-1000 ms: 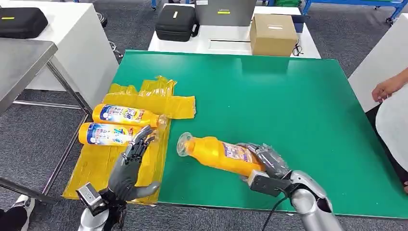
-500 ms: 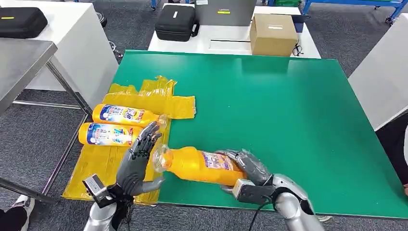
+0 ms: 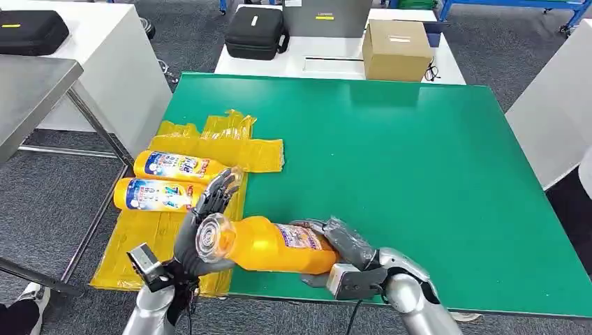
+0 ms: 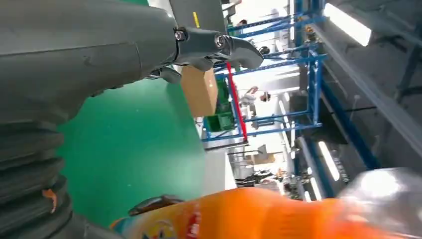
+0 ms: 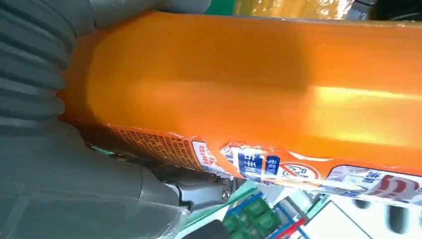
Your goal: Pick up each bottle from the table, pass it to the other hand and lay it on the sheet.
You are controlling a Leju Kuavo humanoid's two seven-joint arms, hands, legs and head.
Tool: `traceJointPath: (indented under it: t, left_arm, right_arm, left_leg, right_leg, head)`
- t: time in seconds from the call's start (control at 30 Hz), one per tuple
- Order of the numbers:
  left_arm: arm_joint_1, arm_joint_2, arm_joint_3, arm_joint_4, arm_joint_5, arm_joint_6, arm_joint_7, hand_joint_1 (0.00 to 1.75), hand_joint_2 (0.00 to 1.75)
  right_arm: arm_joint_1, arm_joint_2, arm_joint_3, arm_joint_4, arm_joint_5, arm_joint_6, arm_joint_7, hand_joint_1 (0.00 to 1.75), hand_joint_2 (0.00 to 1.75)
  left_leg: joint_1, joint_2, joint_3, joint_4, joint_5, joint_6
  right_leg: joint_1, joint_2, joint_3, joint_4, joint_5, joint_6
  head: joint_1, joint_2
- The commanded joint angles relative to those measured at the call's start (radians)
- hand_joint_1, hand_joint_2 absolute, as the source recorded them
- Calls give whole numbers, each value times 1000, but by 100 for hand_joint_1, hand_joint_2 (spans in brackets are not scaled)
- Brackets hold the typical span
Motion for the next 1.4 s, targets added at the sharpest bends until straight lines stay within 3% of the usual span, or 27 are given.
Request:
traceJointPath:
  t: [0.03, 0.27, 0.8, 1.2, 1.4]
  left_arm:
    - [-50, 57, -134, 106, -130, 18, 27, 0, 175]
    - [-31, 82, -240, 65, -203, -4, 28, 0, 175]
    - [3, 111, -266, -12, -176, -62, -23, 0, 175]
    - [8, 108, -268, -17, -176, -59, -24, 0, 175]
    - [28, 137, -331, -92, -169, -16, -24, 0, 175]
  right_arm:
    - [-50, 16, 118, 36, 2, 0, 13, 175, 175]
    - [-87, 32, 131, 88, 4, -29, 54, 175, 175]
    - [-169, 50, 142, 256, 43, -103, 152, 175, 175]
    - [-164, 47, 136, 273, 41, -108, 153, 173, 175]
    - [-131, 31, 106, 286, 51, -129, 169, 175, 175]
  left_leg:
    - [1, 1, 3, -1, -1, -2]
    - [1, 2, 4, -1, -2, -2]
    - [1, 3, 3, -1, -1, -1]
    - [1, 1, 2, 0, -1, -1]
    - [1, -1, 2, 0, -1, -1]
  right_leg:
    - [1, 1, 3, 0, -1, -2]
    - [1, 2, 4, -1, -1, -2]
    - [1, 4, 2, -1, 0, -1]
    - [1, 1, 3, -1, -1, -1]
    - [1, 0, 2, -1, -1, -1]
  head:
    - [0, 0]
    - [0, 0]
    - [0, 0]
    - [0, 0]
    - [0, 0]
